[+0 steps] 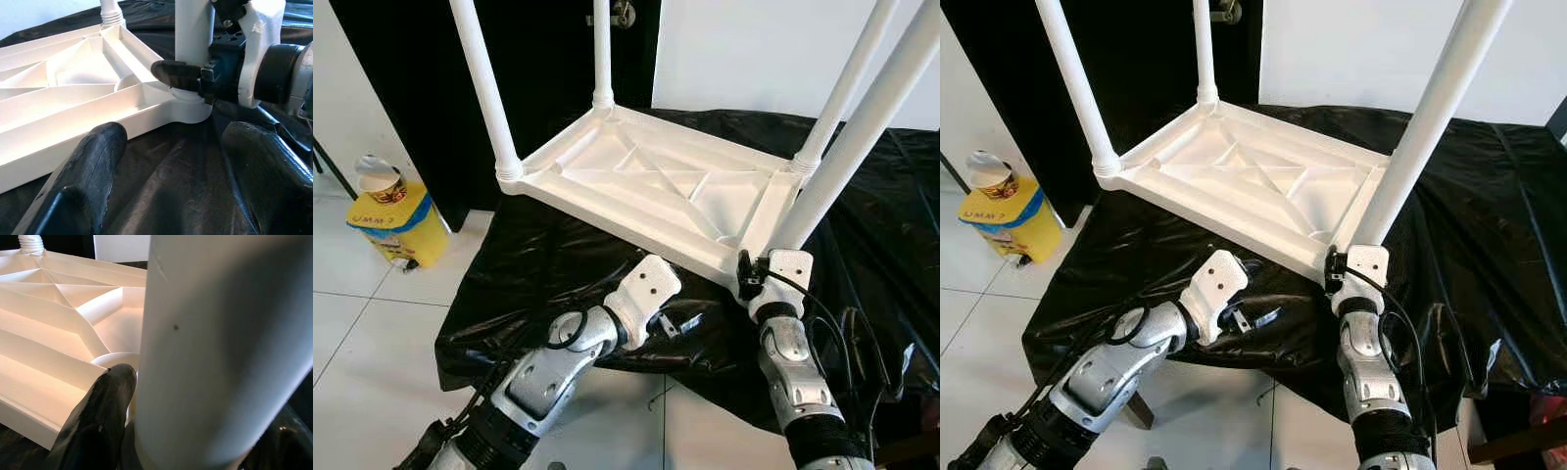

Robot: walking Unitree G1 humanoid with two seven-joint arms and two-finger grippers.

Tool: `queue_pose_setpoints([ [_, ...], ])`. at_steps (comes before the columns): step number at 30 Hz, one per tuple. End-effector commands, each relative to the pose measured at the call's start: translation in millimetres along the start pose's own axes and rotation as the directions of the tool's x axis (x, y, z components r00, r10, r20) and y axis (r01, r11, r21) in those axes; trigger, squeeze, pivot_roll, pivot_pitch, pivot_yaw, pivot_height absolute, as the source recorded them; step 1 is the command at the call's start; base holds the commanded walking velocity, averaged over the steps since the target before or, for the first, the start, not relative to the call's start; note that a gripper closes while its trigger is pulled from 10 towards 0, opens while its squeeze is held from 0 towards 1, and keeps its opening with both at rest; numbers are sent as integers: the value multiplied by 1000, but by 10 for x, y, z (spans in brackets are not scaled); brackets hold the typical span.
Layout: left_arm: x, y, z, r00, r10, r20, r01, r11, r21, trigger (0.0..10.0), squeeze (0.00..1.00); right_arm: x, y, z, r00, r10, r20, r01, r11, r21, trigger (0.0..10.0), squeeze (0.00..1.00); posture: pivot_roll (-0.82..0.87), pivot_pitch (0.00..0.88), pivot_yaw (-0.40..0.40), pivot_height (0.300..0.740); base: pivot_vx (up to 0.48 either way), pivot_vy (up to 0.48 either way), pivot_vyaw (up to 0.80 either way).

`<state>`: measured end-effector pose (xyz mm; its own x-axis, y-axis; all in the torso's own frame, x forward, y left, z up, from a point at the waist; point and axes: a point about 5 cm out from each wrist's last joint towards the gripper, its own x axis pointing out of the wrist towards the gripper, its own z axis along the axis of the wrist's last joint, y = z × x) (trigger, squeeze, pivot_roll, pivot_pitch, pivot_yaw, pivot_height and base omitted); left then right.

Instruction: Building children table

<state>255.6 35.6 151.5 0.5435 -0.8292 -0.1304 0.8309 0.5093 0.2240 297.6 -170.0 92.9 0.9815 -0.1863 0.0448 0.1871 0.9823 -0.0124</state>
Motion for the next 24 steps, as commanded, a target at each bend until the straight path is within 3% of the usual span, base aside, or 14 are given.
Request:
queue_pose_setpoints([
  [1, 3, 21, -12, 1000, -23, 3, 23, 1000, 19, 10000, 0, -93, -87, -184, 995, -44, -89, 42, 999, -21, 10000, 0, 24, 0, -62, 740, 0, 0, 0],
  [7, 41, 87, 5, 1000, -5, 24, 3, 997, 81, 10000, 0, -120, -177, 4, 997, -75, -6, 75, 995, -58, 10000, 0, -6, 6, -49, 740, 0, 0, 0],
  [14, 51, 111, -22, 999, 29, 32, -32, 993, 117, 10000, 0, -129, -204, -18, 996, -94, 2, 93, 993, -77, 10000, 0, -11, 0, -44, 740, 0, 0, 0],
  [15, 56, 114, -18, 999, 30, 35, -34, 992, 118, 10000, 0, -114, -202, -21, 996, -91, -4, 91, 993, -72, 10000, 965, -11, 0, -41, 740, 0, 0, 0],
  [24, 55, 137, 28, 998, 25, 65, -34, 991, 133, 10000, 0, -59, -219, 38, 997, -72, 6, 72, 995, -69, 10000, 1000, -4, 1, -33, 740, 0, 0, 0],
])
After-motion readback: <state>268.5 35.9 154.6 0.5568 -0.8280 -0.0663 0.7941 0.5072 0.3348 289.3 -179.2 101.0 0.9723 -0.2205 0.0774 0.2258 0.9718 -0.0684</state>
